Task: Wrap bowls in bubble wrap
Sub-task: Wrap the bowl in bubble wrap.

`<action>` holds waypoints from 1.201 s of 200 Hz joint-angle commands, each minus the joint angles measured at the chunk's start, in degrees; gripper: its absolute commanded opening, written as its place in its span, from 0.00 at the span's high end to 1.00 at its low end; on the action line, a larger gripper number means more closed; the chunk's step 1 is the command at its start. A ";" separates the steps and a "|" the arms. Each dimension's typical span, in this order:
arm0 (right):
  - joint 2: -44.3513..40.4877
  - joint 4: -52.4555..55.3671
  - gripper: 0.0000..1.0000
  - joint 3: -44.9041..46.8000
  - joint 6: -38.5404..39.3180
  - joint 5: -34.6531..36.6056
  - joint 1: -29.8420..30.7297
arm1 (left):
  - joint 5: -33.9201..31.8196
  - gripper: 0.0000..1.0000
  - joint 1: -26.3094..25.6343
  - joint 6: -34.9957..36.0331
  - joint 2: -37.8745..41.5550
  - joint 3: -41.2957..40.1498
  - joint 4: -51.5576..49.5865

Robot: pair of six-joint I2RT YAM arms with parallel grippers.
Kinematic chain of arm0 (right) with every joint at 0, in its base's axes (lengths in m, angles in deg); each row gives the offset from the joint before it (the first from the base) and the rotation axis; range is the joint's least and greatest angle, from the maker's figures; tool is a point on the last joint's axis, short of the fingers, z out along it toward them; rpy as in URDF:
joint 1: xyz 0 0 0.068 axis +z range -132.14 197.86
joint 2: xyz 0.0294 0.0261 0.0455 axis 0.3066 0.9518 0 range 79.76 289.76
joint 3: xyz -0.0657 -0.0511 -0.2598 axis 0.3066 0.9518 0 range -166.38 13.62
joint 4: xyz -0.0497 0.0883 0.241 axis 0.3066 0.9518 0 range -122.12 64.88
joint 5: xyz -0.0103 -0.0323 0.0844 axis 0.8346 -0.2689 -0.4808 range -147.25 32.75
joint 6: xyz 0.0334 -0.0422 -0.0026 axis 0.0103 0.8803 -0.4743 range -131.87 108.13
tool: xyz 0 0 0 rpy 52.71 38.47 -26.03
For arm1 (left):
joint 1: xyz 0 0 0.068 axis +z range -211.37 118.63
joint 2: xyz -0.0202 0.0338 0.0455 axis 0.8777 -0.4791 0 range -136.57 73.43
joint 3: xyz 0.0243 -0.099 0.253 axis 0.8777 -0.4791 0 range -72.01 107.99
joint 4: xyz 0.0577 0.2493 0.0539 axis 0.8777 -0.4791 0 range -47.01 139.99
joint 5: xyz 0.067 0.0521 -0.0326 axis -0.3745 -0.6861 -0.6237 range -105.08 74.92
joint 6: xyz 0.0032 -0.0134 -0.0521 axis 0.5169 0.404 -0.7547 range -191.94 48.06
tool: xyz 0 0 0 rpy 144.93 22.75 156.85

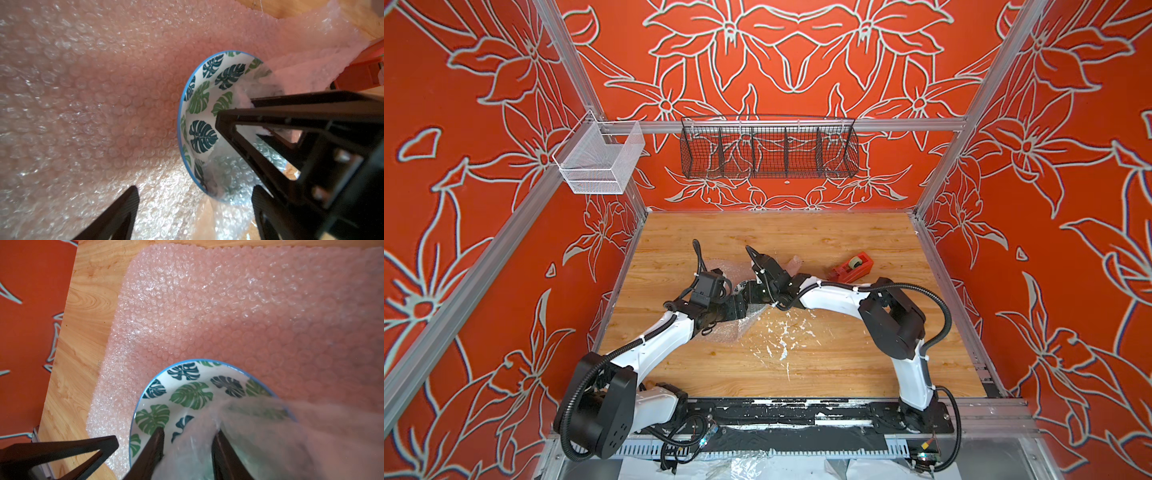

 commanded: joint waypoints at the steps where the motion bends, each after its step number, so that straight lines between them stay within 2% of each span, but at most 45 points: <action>1: 2.17 3.06 0.60 -3.10 -0.94 1.11 0.23 | -1.45 0.15 3.36 -1.30 2.34 0.56 -2.04; 27: 3.49 4.65 0.61 -4.37 -1.58 2.12 0.23 | -2.40 0.13 8.59 -1.16 3.65 2.85 -4.79; 65: 6.19 9.94 0.62 -8.19 -0.74 3.76 0.26 | -1.82 0.13 15.39 -0.66 -2.68 9.04 -7.21; 110: 10.15 17.62 0.62 -14.14 1.16 4.57 0.25 | -5.21 0.11 18.62 1.93 -15.17 17.34 -8.25; 140: 10.51 20.39 0.62 -15.22 2.97 4.23 0.26 | -3.64 0.11 19.70 3.43 -24.51 23.92 -9.26; 154: 10.21 21.00 0.62 -15.20 4.08 3.70 0.26 | -4.32 0.11 19.94 4.04 -26.87 25.76 -9.02; 198: 9.48 21.30 0.62 -15.13 5.97 2.08 0.31 | -0.16 0.11 21.26 4.67 -32.30 31.99 -10.93; 240: 9.14 21.55 0.62 -14.88 6.74 1.12 0.26 | 1.00 0.11 21.28 5.25 -38.52 38.85 -16.86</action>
